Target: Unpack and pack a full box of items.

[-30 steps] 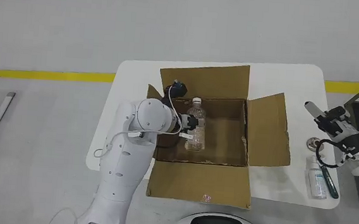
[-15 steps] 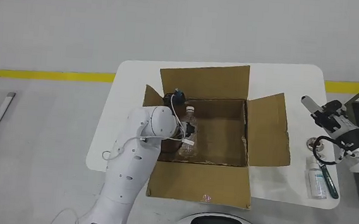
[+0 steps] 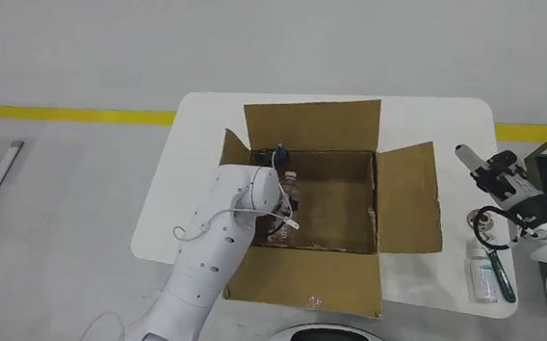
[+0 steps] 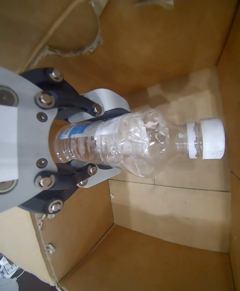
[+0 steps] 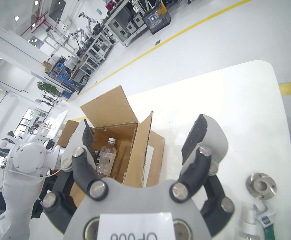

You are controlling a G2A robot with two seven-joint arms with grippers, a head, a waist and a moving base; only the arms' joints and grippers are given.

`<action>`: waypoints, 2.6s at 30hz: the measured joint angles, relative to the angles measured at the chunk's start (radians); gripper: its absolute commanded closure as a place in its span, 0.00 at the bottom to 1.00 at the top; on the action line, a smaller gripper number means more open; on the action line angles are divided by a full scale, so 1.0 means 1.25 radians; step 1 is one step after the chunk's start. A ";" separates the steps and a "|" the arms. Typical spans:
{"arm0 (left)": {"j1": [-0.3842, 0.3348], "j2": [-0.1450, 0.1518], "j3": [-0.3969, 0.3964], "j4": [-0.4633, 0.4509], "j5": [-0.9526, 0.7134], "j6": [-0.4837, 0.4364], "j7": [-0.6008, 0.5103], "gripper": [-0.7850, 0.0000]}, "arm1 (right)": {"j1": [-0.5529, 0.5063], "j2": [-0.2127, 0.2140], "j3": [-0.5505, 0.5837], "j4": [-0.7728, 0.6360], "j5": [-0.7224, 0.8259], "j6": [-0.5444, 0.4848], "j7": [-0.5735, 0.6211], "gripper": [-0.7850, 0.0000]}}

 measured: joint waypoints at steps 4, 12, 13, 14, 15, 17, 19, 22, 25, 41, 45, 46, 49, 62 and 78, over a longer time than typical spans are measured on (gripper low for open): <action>-0.005 -0.005 0.005 0.019 0.009 -0.001 -0.001 0.66 | -0.007 0.000 0.006 0.002 0.001 -0.001 -0.002 0.00; -0.012 -0.014 0.006 0.053 0.018 0.000 0.001 0.00 | -0.012 0.002 0.014 0.002 0.003 -0.003 -0.002 0.00; -0.013 -0.014 0.004 0.057 0.019 0.001 0.001 0.00 | -0.013 0.002 0.014 0.003 -0.001 -0.005 -0.001 0.00; -0.014 -0.015 0.003 0.060 0.019 0.001 0.001 0.00 | -0.013 0.002 0.013 0.006 -0.005 -0.006 0.000 0.00; -0.015 -0.015 0.003 0.062 0.021 0.001 0.001 0.00 | -0.014 0.003 0.012 0.009 -0.012 -0.007 0.001 0.00; -0.015 -0.017 0.000 0.059 0.015 0.001 0.002 0.00 | -0.020 0.003 0.011 0.015 -0.023 -0.007 0.002 0.00; -0.016 -0.017 -0.006 0.052 0.004 0.003 0.004 0.00 | -0.027 0.003 0.014 0.018 -0.033 -0.004 0.000 0.00; -0.014 -0.016 -0.015 0.020 -0.003 -0.011 0.022 0.00 | -0.042 0.005 0.028 0.024 -0.072 0.000 -0.005 0.00; -0.006 -0.012 -0.031 -0.025 -0.027 -0.049 0.037 0.00 | -0.059 0.011 0.056 0.029 -0.135 -0.015 0.008 0.00; 0.057 0.010 -0.093 -0.210 -0.085 -0.135 0.078 0.00 | -0.233 0.041 0.137 0.042 -0.535 -0.318 0.200 0.00; 0.067 0.012 -0.092 -0.214 -0.091 -0.129 0.084 0.00 | -0.232 0.041 0.137 0.042 -0.535 -0.310 0.199 0.00; 0.068 0.012 -0.092 -0.216 -0.094 -0.127 0.087 0.00 | -0.232 0.041 0.137 0.042 -0.535 -0.310 0.199 0.00; 0.069 0.014 -0.096 -0.227 -0.103 -0.125 0.096 0.00 | -0.232 0.041 0.137 0.042 -0.535 -0.310 0.199 0.00; 0.074 0.039 -0.222 -0.343 -0.045 -0.132 0.181 0.00 | -0.198 0.047 0.153 0.029 -0.365 -0.247 0.430 0.00; 0.096 0.066 -0.343 -0.378 0.045 -0.096 0.219 0.00 | -0.109 0.068 0.071 0.033 -0.415 -0.188 0.698 0.00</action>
